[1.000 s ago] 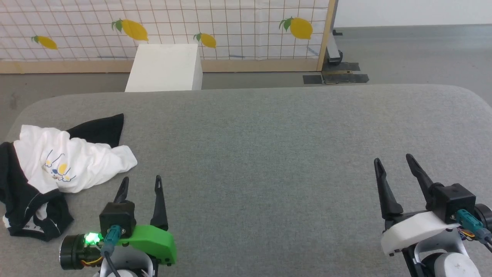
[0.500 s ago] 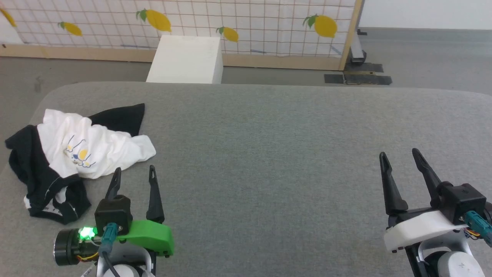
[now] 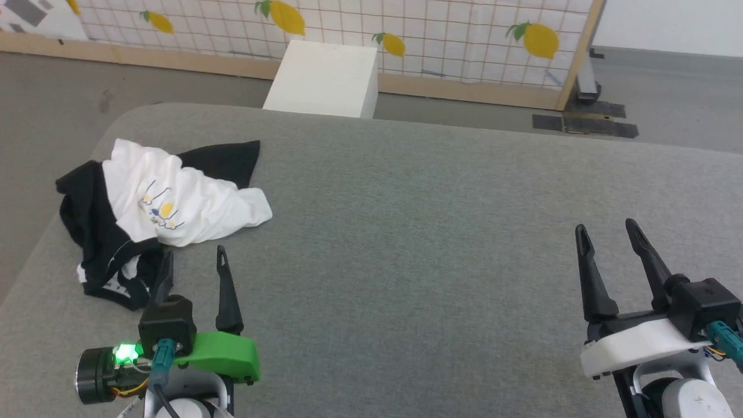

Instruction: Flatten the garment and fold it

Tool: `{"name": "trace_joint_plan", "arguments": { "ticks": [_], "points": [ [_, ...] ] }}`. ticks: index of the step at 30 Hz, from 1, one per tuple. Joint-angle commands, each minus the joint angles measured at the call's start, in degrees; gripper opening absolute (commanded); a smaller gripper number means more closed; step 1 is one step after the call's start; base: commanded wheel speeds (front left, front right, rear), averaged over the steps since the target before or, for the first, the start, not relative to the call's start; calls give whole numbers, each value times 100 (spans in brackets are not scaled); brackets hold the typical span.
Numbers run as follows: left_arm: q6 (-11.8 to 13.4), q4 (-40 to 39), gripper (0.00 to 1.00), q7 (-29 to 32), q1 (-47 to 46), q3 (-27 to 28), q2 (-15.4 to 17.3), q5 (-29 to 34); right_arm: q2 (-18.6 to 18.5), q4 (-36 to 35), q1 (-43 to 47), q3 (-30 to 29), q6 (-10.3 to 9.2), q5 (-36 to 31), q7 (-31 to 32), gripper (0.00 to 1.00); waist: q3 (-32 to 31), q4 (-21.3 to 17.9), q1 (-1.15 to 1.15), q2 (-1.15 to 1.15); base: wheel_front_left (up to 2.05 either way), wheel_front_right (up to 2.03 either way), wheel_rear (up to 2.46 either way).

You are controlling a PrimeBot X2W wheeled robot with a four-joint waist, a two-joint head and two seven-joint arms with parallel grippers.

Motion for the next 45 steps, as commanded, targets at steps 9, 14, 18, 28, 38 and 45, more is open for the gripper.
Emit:
{"name": "trace_joint_plan", "arguments": {
  "ticks": [9, 14, 18, 28, 38, 45],
  "points": [
    [216, -22, 100, -164, -114, -22, 81, 4, 6, -93, 133, 37, -5, 87, -172, 100, 46, 412, 0, 0, 0, 0, 0],
    [305, -35, 100, -221, -136, -52, 84, 15, 7, -122, 162, 30, -5, 105, -230, 100, 69, 601, 0, 0, 0, 0, 0],
    [381, -42, 100, -268, -147, -58, 94, 11, 7, -144, 164, 27, -6, 114, -277, 100, 96, 762, 0, 0, 0, 0, 0],
    [489, 19, 100, -388, -200, 41, 119, -91, 8, -204, 159, 44, -7, 163, -397, 100, 179, 1108, 0, 0, 0, 0, 0],
    [123, 163, 100, -505, -1050, 660, 352, -341, 9, -307, 110, 36, -7, 111, -515, 100, 407, 1345, 0, 0, 0, 0, 0],
    [-197, 663, 100, -586, -2079, 944, 531, -497, 10, -387, -74, 65, -8, -13, -596, 100, 788, 1330, 0, 0, 0, 0, 0]
  ]
}}
